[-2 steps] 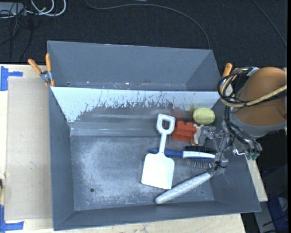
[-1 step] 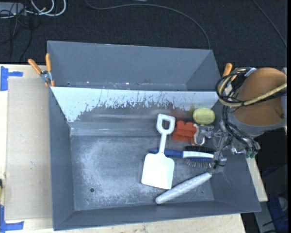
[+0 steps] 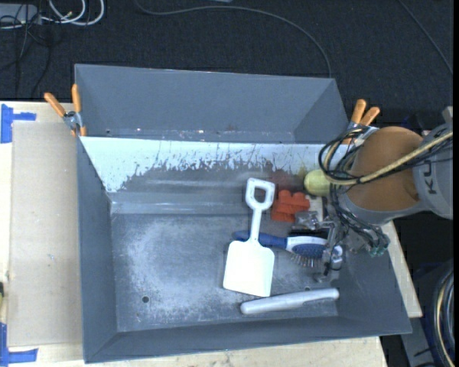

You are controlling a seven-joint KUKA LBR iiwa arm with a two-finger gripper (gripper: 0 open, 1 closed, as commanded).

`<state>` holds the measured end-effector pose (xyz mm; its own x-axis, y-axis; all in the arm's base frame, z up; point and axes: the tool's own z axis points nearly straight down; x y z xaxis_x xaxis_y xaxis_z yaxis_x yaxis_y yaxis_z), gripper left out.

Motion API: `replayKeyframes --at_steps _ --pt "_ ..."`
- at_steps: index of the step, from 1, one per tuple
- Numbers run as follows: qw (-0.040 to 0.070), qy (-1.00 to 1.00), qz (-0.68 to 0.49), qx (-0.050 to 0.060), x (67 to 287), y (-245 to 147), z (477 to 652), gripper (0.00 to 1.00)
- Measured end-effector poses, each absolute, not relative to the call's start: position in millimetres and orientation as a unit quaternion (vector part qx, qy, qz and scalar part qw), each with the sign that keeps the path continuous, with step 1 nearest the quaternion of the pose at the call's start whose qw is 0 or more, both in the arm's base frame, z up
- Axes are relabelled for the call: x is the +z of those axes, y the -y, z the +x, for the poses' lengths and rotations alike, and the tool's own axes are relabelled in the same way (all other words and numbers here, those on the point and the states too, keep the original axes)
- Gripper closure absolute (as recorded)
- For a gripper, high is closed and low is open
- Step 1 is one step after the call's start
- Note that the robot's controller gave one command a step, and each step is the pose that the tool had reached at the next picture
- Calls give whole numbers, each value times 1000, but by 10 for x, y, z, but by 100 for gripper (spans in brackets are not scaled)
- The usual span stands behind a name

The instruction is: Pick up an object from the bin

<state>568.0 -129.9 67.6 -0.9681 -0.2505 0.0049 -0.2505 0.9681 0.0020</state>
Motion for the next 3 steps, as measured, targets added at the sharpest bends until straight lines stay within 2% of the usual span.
replayKeyframes --at_steps 1,3 --pt "2 1000 21 -1 683 1274 5661 100" --pt "4 1000 21 -2 719 1270 5650 100"
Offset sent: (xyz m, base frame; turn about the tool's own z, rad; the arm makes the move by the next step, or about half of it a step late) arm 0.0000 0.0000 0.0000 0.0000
